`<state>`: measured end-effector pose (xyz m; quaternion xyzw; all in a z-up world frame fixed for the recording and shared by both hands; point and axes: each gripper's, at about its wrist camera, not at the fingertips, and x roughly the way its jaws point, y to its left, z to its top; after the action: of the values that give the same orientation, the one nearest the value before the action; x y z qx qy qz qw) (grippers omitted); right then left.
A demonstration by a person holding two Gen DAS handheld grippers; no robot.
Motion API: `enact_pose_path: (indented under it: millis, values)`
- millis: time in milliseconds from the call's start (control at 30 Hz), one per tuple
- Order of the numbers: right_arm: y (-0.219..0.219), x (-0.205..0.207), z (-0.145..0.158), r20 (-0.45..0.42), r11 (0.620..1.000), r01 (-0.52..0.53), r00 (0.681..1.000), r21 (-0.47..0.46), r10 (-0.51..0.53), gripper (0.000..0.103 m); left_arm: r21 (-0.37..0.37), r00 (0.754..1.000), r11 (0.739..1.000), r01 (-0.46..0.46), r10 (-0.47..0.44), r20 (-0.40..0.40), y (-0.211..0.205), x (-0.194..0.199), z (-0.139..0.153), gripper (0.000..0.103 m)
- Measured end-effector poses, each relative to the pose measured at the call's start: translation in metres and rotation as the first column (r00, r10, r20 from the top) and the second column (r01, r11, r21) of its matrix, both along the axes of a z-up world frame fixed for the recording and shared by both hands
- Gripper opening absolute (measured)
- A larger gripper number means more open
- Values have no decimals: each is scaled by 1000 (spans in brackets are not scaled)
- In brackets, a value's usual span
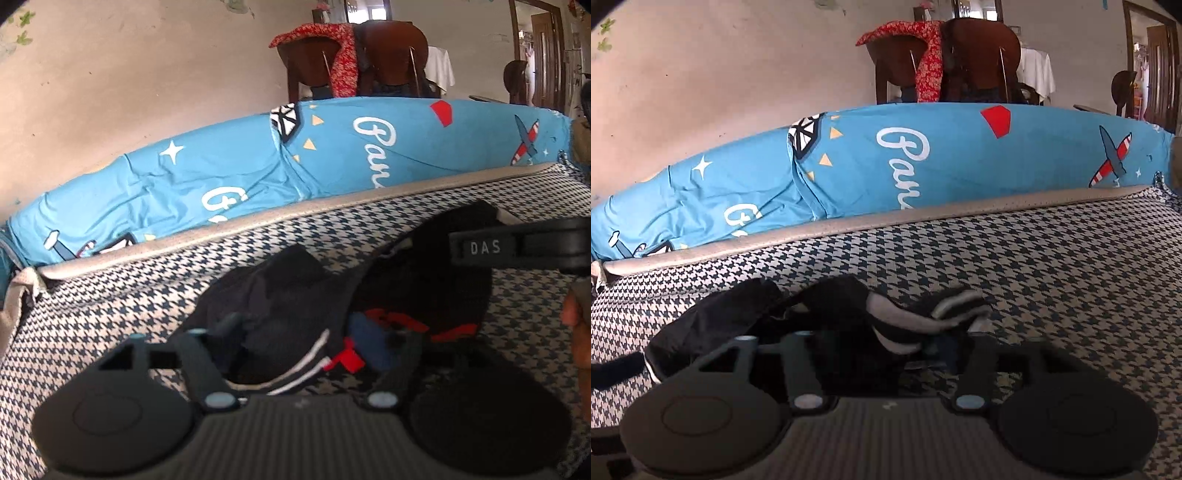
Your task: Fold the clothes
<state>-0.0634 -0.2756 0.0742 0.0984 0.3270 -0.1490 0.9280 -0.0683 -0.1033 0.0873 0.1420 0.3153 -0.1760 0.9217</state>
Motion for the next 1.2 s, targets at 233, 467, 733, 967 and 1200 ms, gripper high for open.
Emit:
enact_pose_path:
  millis: [233,467,733,967,1200]
  values:
    - [-1,0,-4,-5,1000,0,1000,-8,0,64,-26,999,999,-27,29,46,8,5,2,91]
    - [-4,3,-7,-26,1000,-1,1000,-7,1,65,-109,990,992,-59,72,120,28,8,18,102]
    - [-8,5,-9,-52,1000,12,999,-5,-12,65,-125,993,988,-91,100,70,39,20,15,103]
    - [-10,7,-11,-72,1000,20,997,-8,-21,65,-58,996,996,-70,73,59,31,21,1,103]
    - [-11,9,-8,-86,1000,23,996,-13,-24,65,-35,997,997,-70,72,43,30,25,-10,103]
